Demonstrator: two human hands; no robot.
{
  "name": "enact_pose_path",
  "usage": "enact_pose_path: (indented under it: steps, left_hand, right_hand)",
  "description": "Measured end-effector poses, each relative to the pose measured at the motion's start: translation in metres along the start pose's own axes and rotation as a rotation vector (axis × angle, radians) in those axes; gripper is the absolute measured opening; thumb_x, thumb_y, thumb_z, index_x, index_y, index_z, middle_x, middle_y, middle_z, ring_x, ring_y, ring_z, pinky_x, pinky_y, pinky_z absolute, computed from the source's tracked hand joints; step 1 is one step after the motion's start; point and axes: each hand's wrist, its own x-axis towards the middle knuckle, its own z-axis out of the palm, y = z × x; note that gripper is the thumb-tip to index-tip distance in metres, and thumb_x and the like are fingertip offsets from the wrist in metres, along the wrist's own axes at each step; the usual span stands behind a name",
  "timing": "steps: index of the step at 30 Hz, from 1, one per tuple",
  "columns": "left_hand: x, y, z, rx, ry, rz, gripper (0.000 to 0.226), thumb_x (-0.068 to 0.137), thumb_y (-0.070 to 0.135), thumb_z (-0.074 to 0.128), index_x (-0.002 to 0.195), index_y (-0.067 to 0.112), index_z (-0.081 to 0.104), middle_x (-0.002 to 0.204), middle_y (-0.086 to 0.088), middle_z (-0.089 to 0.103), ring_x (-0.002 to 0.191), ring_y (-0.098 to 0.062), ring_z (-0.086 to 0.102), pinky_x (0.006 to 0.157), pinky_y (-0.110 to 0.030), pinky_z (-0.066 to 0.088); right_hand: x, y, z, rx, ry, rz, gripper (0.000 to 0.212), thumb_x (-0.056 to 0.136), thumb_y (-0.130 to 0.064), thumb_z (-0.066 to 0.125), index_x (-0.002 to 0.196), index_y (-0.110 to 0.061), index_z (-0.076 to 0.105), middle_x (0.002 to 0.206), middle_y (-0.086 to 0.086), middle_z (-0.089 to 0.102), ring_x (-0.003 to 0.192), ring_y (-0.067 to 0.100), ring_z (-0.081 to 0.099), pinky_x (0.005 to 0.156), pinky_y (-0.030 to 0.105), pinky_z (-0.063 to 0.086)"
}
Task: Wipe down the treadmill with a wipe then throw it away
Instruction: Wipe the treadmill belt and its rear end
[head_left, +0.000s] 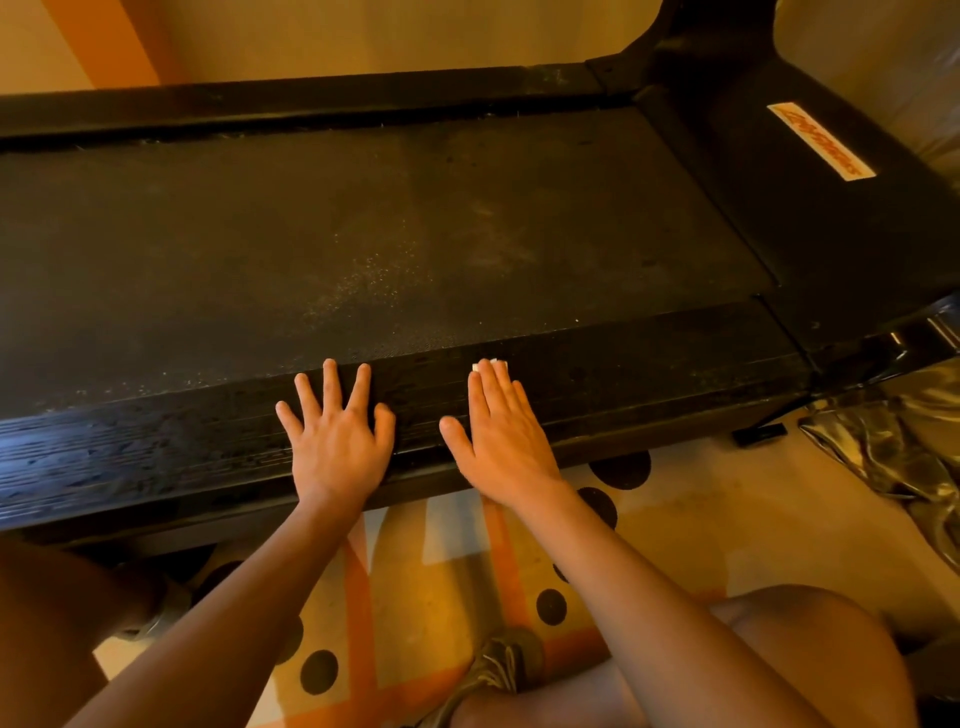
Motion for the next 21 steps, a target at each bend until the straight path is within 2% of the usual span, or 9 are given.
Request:
enact_pose_path:
  steps: [4, 11, 17, 21]
  left_hand:
    - [0.000, -0.001, 0.002, 0.005, 0.005, 0.003, 0.061, 0.107, 0.052, 0.024, 0.164, 0.032, 0.013, 0.171, -0.010, 0.004, 0.156, -0.041, -0.003, 0.122, -0.065, 0.002]
    - [0.000, -0.001, 0.001, 0.008, -0.010, 0.003, 0.062, 0.107, 0.052, 0.022, 0.164, 0.032, 0.011, 0.172, -0.010, 0.003, 0.156, -0.041, -0.005, 0.122, -0.064, 0.001]
    - [0.000, 0.001, 0.001, 0.013, -0.011, -0.002, 0.062, 0.107, 0.052, 0.023, 0.164, 0.032, 0.012, 0.172, -0.009, 0.003, 0.156, -0.041, -0.005, 0.122, -0.064, 0.001]
    - [0.000, -0.001, 0.001, 0.018, -0.015, 0.001, 0.062, 0.107, 0.053, 0.023, 0.164, 0.032, 0.011, 0.172, -0.010, 0.003, 0.156, -0.041, -0.004, 0.122, -0.065, 0.001]
  right_hand:
    - [-0.028, 0.005, 0.007, -0.023, -0.021, -0.029, 0.075, 0.106, -0.059, 0.015, 0.163, -0.015, -0.007, 0.170, 0.003, -0.016, 0.155, 0.017, -0.020, 0.128, 0.038, -0.005]
    - [0.039, 0.007, -0.008, -0.028, 0.002, 0.018, 0.074, 0.108, -0.056, 0.019, 0.164, -0.011, -0.002, 0.172, 0.007, -0.009, 0.157, 0.021, -0.014, 0.128, 0.040, -0.003]
    - [-0.023, 0.012, 0.011, -0.062, 0.011, -0.050, 0.077, 0.106, -0.060, 0.017, 0.163, -0.014, -0.005, 0.171, 0.004, -0.013, 0.156, 0.019, -0.018, 0.127, 0.038, -0.005]
    - [0.017, 0.015, 0.002, -0.052, 0.027, -0.023, 0.073, 0.108, -0.056, 0.018, 0.164, -0.013, -0.002, 0.172, 0.006, -0.008, 0.157, 0.020, -0.014, 0.127, 0.038, -0.004]
